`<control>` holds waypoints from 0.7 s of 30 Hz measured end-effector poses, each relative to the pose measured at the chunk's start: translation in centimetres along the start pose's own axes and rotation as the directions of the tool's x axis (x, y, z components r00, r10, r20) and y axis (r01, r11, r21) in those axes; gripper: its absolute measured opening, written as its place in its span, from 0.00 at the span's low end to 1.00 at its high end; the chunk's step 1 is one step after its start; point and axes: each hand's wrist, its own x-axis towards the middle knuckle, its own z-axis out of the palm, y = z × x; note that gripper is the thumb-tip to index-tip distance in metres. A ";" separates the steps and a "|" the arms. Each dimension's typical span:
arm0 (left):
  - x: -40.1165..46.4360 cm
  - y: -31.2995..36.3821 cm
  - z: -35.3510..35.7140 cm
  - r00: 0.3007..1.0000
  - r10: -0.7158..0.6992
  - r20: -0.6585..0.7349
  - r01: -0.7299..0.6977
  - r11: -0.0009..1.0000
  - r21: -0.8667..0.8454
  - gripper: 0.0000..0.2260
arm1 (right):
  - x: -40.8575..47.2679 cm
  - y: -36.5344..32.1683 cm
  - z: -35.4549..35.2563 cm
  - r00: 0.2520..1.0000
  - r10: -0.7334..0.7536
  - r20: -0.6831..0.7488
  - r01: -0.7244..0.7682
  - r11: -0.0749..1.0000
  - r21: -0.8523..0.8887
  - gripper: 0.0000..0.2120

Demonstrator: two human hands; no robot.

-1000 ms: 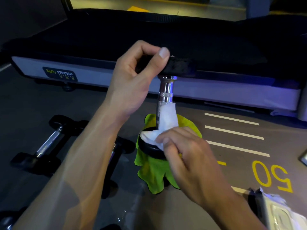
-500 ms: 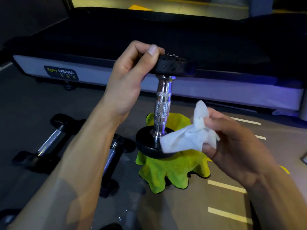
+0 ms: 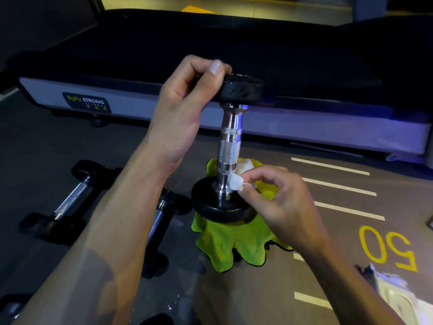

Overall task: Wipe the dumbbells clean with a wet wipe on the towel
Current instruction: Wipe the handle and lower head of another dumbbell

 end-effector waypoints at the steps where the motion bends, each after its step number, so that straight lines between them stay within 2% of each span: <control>1: 0.0 0.0 0.0 1.000 -0.002 0.003 0.002 1.000 0.003 0.06 | 0.0 -0.3 -0.4 0.997 0.064 0.035 -0.068 0.990 0.120 0.05; 3: 0.1 -0.1 0.0 1.000 -0.004 0.000 0.004 1.000 0.003 0.06 | 0.0 -1.4 -1.6 0.981 0.150 0.125 -0.188 0.894 0.406 0.03; 5: 0.1 -0.2 -0.1 1.000 -0.006 -0.011 0.006 1.000 0.002 0.06 | 0.0 -2.6 -2.8 0.955 0.185 0.234 -0.294 0.705 0.645 0.03; 7: 0.2 -0.2 -0.1 1.000 -0.008 -0.018 0.008 1.000 0.005 0.06 | 0.1 -3.3 -3.2 0.928 0.180 0.325 -0.368 0.565 0.738 0.05; 8: 0.2 -0.1 -0.1 1.000 -0.007 -0.018 0.007 1.000 0.003 0.06 | 0.3 -3.4 -3.0 0.921 0.188 0.341 -0.385 0.568 0.727 0.05; 10: 0.1 -0.1 0.0 1.000 -0.003 -0.017 0.003 1.000 -0.003 0.06 | 0.7 -2.8 -2.0 0.935 0.230 0.269 -0.349 0.725 0.594 0.04; 12: 0.1 -0.1 0.0 1.000 0.002 -0.015 -0.002 1.000 -0.005 0.06 | 0.9 -2.1 -1.1 0.973 0.212 0.089 -0.230 0.897 0.377 0.06; 13: 0.0 -0.1 0.1 1.000 0.004 -0.015 -0.004 1.000 -0.005 0.06 | 0.8 -1.8 -0.8 0.984 0.178 0.022 -0.176 0.937 0.303 0.07; 17: 0.0 -0.1 0.0 1.000 0.002 -0.016 -0.002 1.000 -0.003 0.06 | 0.1 -0.9 -0.4 0.986 -0.007 -0.167 0.026 0.993 0.111 0.10; 21: 0.0 -0.1 0.1 1.000 0.003 -0.020 -0.003 1.000 0.006 0.06 | -0.1 -0.5 -0.3 0.955 -0.182 -0.234 0.142 0.974 -0.177 0.07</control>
